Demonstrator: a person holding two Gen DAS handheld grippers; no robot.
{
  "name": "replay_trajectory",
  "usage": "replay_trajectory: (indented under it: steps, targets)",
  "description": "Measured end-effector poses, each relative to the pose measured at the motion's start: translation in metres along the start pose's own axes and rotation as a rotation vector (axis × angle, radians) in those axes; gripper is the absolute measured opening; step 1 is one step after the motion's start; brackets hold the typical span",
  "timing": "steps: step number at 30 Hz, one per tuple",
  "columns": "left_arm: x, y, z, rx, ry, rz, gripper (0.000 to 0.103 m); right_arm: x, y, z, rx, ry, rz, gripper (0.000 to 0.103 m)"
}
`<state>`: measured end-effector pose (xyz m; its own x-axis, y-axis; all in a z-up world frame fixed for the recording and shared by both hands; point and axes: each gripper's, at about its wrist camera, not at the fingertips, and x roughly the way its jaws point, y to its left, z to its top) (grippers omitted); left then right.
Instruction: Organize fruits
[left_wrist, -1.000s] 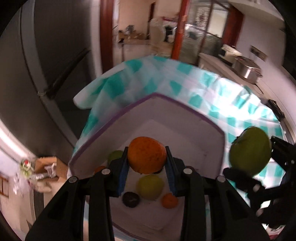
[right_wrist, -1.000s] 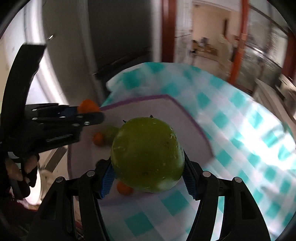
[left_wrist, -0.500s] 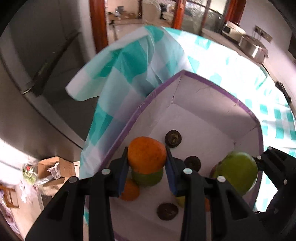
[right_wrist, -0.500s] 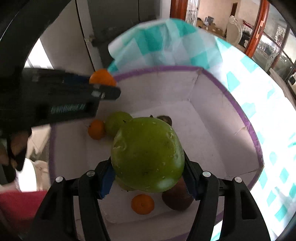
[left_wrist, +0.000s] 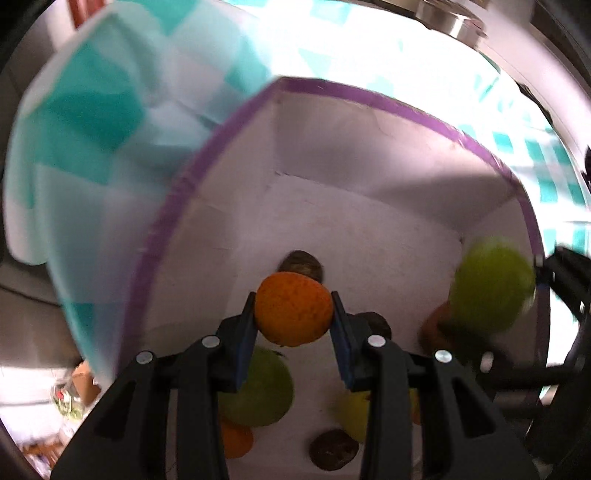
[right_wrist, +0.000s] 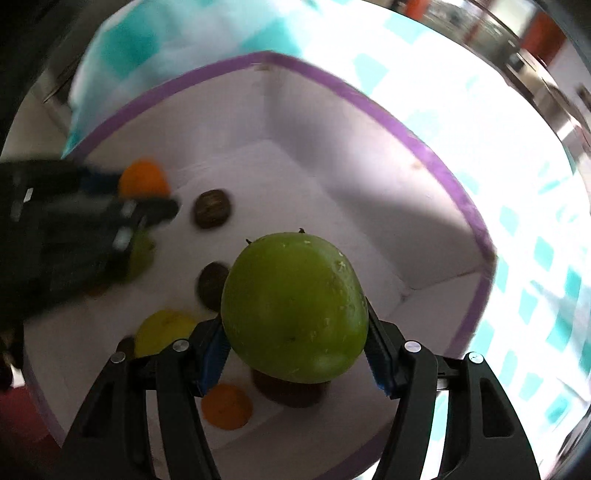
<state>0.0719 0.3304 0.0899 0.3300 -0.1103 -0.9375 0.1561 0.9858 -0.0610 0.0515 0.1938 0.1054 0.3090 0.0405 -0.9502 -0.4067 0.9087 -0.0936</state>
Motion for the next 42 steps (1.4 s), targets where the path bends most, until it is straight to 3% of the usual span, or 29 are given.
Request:
replay_trajectory:
  steps: [2,5,12,16,19,22,26,33,42]
  targets:
    - [0.006,-0.002,-0.001,0.016,0.013,-0.003,0.041,0.004,-0.007,0.002,0.031,0.022,-0.009,0.063]
    - [0.006,-0.003,0.000,0.034,-0.003,-0.009,0.062,0.007,-0.010,0.004,0.049,0.036,-0.019,0.063]
    - [-0.001,0.000,0.006,0.049,-0.053,-0.015,0.065,-0.004,-0.001,0.011,0.016,-0.036,-0.058,0.069]
    - [-0.010,-0.001,0.007,0.048,-0.098,-0.019,0.065,-0.012,-0.007,0.009,0.064,-0.061,-0.055,0.074]
    - [-0.021,0.003,0.005,0.040,-0.141,0.025,0.085,-0.020,-0.010,0.004,0.094,-0.084,-0.065,0.075]
    - [-0.031,0.011,0.002,-0.004,-0.161,-0.001,0.089,-0.030,-0.012,-0.006,0.127,-0.118,-0.057,0.081]
    - [-0.042,0.007,-0.007,-0.007,-0.190,0.023,0.101,-0.044,-0.006,-0.019,0.122,-0.166,-0.040,0.083]
    - [-0.066,0.012,-0.022,-0.037,-0.222,0.094,0.101,-0.054,0.004,-0.030,0.065,-0.214,0.014,0.085]
    - [-0.106,0.002,-0.045,-0.171,-0.277,0.209,0.101,-0.056,-0.008,-0.030,0.004,-0.249,0.099,0.087]
